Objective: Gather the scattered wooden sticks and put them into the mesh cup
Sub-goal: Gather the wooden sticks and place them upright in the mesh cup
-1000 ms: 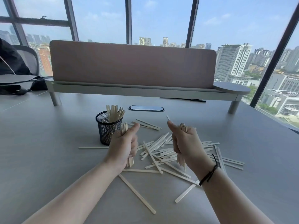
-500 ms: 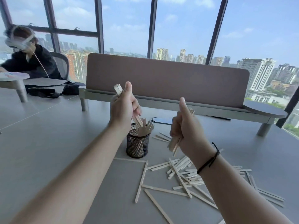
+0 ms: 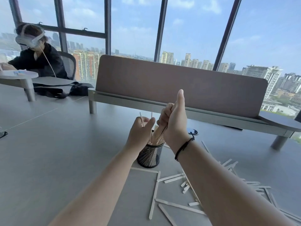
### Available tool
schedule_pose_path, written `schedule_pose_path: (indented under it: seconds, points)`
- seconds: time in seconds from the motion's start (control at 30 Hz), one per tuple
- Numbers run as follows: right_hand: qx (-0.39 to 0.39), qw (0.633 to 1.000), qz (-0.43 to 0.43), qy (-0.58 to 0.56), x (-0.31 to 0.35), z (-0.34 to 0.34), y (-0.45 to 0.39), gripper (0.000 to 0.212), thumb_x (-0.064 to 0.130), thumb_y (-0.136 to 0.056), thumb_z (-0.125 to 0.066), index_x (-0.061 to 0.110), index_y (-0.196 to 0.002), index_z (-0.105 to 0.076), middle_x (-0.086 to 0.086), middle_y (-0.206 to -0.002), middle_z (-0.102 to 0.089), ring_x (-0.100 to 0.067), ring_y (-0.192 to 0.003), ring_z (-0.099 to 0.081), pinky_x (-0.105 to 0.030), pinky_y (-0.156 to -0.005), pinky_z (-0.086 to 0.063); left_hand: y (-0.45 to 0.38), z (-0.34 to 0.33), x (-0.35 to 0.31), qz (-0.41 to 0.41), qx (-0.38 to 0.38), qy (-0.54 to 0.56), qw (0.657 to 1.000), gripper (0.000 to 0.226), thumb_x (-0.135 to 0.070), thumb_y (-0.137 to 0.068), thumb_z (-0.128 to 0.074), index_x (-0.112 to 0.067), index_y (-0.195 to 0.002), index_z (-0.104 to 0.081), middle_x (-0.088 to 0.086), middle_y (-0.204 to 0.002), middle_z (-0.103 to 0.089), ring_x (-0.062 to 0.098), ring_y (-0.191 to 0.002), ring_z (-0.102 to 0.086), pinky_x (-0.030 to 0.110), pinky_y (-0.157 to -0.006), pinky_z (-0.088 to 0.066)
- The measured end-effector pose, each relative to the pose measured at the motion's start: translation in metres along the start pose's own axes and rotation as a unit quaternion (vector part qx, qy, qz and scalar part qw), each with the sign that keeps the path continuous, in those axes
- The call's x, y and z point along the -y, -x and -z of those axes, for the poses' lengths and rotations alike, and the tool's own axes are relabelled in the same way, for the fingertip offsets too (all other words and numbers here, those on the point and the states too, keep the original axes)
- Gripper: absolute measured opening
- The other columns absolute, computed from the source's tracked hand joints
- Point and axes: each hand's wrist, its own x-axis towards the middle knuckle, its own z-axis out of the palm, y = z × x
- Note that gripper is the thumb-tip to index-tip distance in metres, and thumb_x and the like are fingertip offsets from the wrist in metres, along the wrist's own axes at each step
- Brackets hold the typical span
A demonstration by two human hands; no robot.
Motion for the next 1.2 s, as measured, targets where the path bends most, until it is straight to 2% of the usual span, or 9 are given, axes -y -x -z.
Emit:
schedule_pose_path:
  seconds: [0.17, 0.3, 0.5, 0.67, 0.77, 0.93, 1.0, 1.13, 1.2]
  points:
    - [-0.037, 0.999, 0.020, 0.022, -0.004, -0.008, -0.004, 0.065, 0.059, -0.093, -0.044, 0.021, -0.045, -0.023, 0.002, -0.043, -0.023, -0.019, -0.041, -0.019, -0.027, -0.045, -0.022, 0.010, 0.004, 0.012, -0.025, 0.022, 0.106, 0.994, 0.054, -0.072, -0.082, -0.042, -0.030, -0.113, -0.056, -0.005, -0.114, -0.065, -0.017, -0.090, -0.057, 0.017, -0.082, -0.043]
    - [-0.059, 0.995, 0.030, 0.081, -0.017, -0.009, -0.008, 0.058, 0.047, -0.096, -0.043, 0.020, -0.047, -0.025, 0.001, -0.045, -0.027, -0.017, -0.040, -0.023, -0.026, -0.044, -0.024, 0.013, 0.005, 0.022, -0.062, 0.017, 0.071, 0.995, 0.077, -0.075, -0.072, -0.045, -0.029, -0.135, -0.047, -0.002, -0.120, -0.066, -0.009, -0.094, -0.063, 0.008, -0.075, -0.044]
    - [-0.063, 0.976, 0.079, 0.194, -0.033, -0.004, -0.014, 0.027, 0.022, -0.095, -0.043, 0.014, -0.072, -0.054, -0.002, -0.053, -0.053, -0.019, -0.049, -0.047, -0.035, -0.055, -0.041, 0.018, 0.000, 0.035, -0.086, 0.005, 0.030, 0.996, 0.075, -0.074, -0.073, -0.052, -0.039, -0.137, -0.040, -0.006, -0.122, -0.063, 0.014, -0.091, -0.069, 0.048, -0.090, -0.054]
    - [-0.051, 0.880, 0.215, 0.420, -0.027, 0.008, -0.012, 0.028, 0.016, -0.099, -0.038, 0.020, -0.111, -0.063, 0.002, -0.097, -0.071, -0.019, -0.086, -0.062, -0.034, -0.075, -0.050, 0.023, 0.000, 0.048, -0.131, 0.006, -0.018, 0.991, 0.101, -0.091, -0.062, -0.054, -0.047, -0.147, -0.022, 0.008, -0.125, -0.061, 0.003, -0.112, -0.059, 0.044, -0.097, -0.050]
    - [0.030, 0.803, 0.170, 0.571, -0.032, 0.024, -0.010, 0.032, 0.019, -0.099, -0.035, 0.007, -0.107, -0.063, -0.011, -0.105, -0.069, -0.031, -0.100, -0.060, -0.042, -0.083, -0.051, 0.024, 0.000, 0.047, -0.155, 0.007, -0.036, 0.987, 0.108, -0.091, -0.060, -0.057, -0.046, -0.150, -0.019, 0.016, -0.121, -0.063, -0.005, -0.117, -0.053, 0.035, -0.096, -0.049]
    - [0.140, 0.761, 0.126, 0.620, -0.033, 0.046, -0.004, 0.035, 0.027, -0.104, -0.036, 0.002, -0.111, -0.059, -0.013, -0.115, -0.065, -0.032, -0.107, -0.056, -0.044, -0.090, -0.047, 0.025, 0.001, 0.043, -0.178, -0.012, -0.038, 0.983, 0.126, -0.090, -0.047, -0.067, -0.040, -0.152, -0.020, -0.011, -0.132, -0.054, 0.008, -0.072, -0.060, 0.008, -0.073, -0.044]
    - [0.173, 0.771, 0.121, 0.600, -0.028, 0.051, -0.004, 0.039, 0.032, -0.106, -0.035, 0.003, -0.118, -0.059, -0.013, -0.122, -0.063, -0.028, -0.114, -0.055, -0.042, -0.096, -0.044, 0.025, 0.002, 0.043, -0.175, -0.023, -0.037, 0.984, 0.126, -0.085, -0.046, -0.073, -0.038, -0.152, -0.022, -0.012, -0.130, -0.054, 0.020, -0.073, -0.061, 0.008, -0.072, -0.044]
    - [0.124, 0.886, 0.058, 0.442, -0.019, 0.068, -0.003, 0.046, 0.041, -0.105, -0.038, 0.019, -0.142, -0.052, 0.004, -0.136, -0.057, -0.007, -0.127, -0.048, -0.023, -0.102, -0.034, 0.027, 0.003, 0.042, -0.188, -0.044, -0.065, 0.979, 0.112, -0.077, -0.057, -0.074, -0.036, -0.150, -0.027, -0.005, -0.140, -0.051, 0.006, -0.122, -0.055, 0.028, -0.097, -0.048]
    - [0.112, 0.879, 0.064, 0.459, -0.015, 0.086, 0.000, 0.044, 0.038, -0.104, -0.042, 0.017, -0.141, -0.053, 0.004, -0.138, -0.057, -0.003, -0.123, -0.047, -0.016, -0.096, -0.030, 0.032, 0.002, 0.036, -0.274, -0.085, -0.141, 0.948, 0.100, -0.075, -0.070, -0.065, -0.021, -0.149, -0.036, 0.001, -0.145, -0.048, 0.015, -0.136, -0.043, 0.036, -0.107, -0.041]
